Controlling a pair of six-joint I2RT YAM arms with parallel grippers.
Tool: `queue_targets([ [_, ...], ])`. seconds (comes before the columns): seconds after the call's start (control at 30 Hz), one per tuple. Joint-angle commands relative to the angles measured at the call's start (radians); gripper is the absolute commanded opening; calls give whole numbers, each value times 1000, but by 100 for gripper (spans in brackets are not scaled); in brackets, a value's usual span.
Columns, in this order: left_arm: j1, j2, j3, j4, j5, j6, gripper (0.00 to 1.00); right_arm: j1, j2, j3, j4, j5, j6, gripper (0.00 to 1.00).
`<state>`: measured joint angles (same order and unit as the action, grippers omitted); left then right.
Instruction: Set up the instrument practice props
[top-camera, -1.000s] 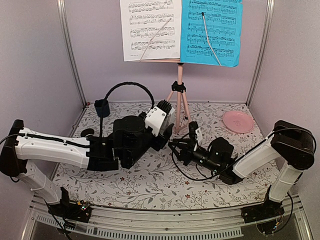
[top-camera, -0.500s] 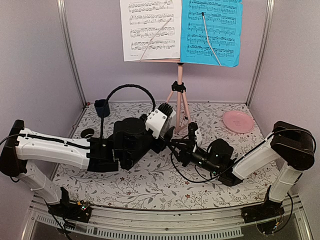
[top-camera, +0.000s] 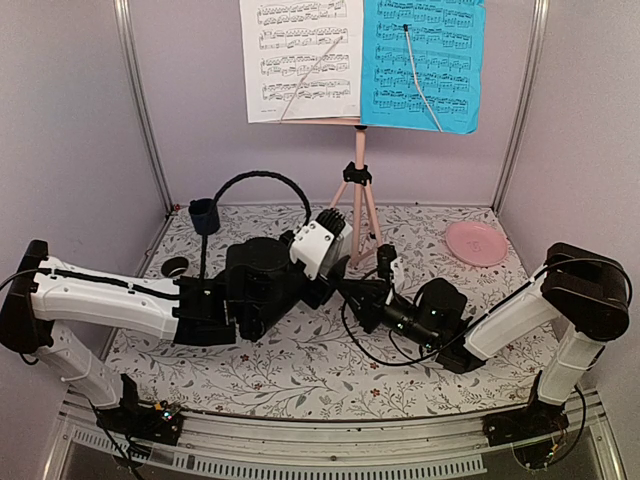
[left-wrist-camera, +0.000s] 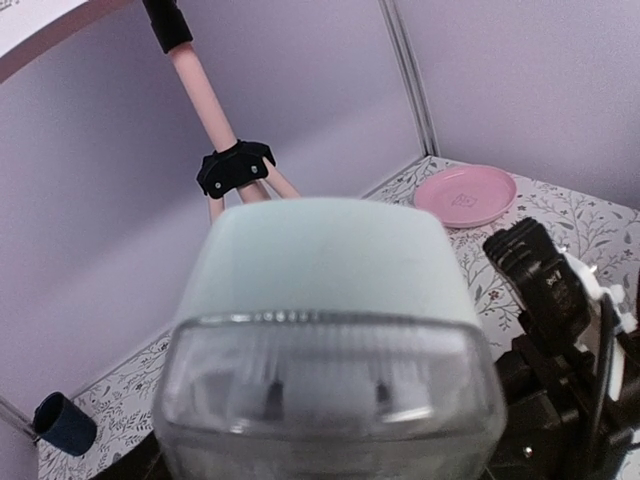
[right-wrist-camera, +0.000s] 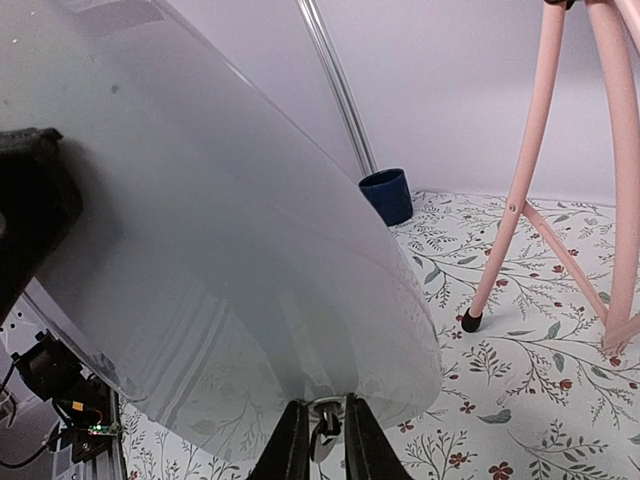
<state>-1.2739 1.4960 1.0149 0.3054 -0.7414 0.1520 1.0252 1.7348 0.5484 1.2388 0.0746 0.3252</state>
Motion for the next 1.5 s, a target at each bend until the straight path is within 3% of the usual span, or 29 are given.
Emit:
queue_targets([
  [0.0, -16, -70, 3, 135, 6, 13, 20, -3, 14, -2, 24, -20, 20, 15],
  [0.17, -16, -87, -10, 148, 21, 18, 19, -3, 10, -9, 27, -27, 18, 18],
  [0.37, -16, -101, -27, 169, 51, 21, 19, -3, 2, -44, 100, -68, 6, 5],
  [0.5, -16, -99, -28, 175, 60, 25, 19, -3, -5, -55, 151, -88, -7, 3],
  [0.63, -16, -97, -27, 175, 66, 27, 18, -3, -15, -49, 143, -81, -7, 12],
  [0.8, -16, -94, -27, 174, 69, 27, 18, -2, -25, -42, 135, -82, -12, 15],
  [1.1, -16, -92, -31, 169, 65, 30, 17, -2, -50, -50, 113, -48, -15, 0],
  [1.47, -15, -119, -81, 247, 88, 64, 14, -46, -80, -53, 187, -137, 140, 0],
])
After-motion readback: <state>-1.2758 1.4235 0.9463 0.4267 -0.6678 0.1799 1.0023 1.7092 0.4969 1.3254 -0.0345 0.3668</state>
